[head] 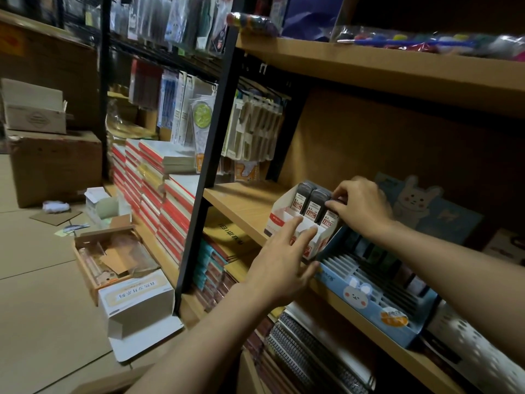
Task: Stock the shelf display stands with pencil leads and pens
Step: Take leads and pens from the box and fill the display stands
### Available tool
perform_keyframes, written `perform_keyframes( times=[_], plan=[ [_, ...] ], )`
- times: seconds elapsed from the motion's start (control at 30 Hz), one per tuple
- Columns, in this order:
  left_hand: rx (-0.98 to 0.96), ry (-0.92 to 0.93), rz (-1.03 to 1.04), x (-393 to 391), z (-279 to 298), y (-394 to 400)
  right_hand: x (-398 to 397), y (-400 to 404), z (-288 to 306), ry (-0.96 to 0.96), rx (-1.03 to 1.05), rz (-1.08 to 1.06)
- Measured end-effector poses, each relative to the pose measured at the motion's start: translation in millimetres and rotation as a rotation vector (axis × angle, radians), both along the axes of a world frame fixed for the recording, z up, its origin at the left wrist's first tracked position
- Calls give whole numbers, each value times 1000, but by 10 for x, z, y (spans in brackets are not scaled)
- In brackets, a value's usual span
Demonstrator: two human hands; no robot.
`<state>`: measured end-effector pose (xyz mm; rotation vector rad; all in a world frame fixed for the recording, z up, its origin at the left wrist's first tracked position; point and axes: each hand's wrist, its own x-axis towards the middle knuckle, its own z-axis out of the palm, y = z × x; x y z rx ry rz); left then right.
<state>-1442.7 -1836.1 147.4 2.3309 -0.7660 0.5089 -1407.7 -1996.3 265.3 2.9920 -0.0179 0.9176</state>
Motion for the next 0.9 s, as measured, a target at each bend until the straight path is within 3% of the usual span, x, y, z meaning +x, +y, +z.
perform_keyframes(
  times=[0.2, 0.33, 0.43, 0.53, 0.63, 0.7, 0.9],
  plan=[
    [95, 35, -67, -132, 126, 190, -235, -52, -16, 2, 44, 36],
    [41, -22, -66, -344, 165, 411, -712, 21, -147, -164, 308, 270],
    [-87, 150, -124, -563, 19, 523, -1188, 160, -455, -226, 613, 448],
    [-77, 435, -124, -781, -334, 626, -1598, 320, -1015, -77, 776, 528],
    [-258, 792, -39, -1088, -858, 771, -1887, 465, -1658, 109, 766, 568],
    [-440, 969, 120, -1329, -1237, 848, -2027, 533, -2067, 272, 767, 543],
    [-921, 1215, 705, -2123, -2444, 875, -2332, 608, -3224, 723, 911, 278]
  ],
)
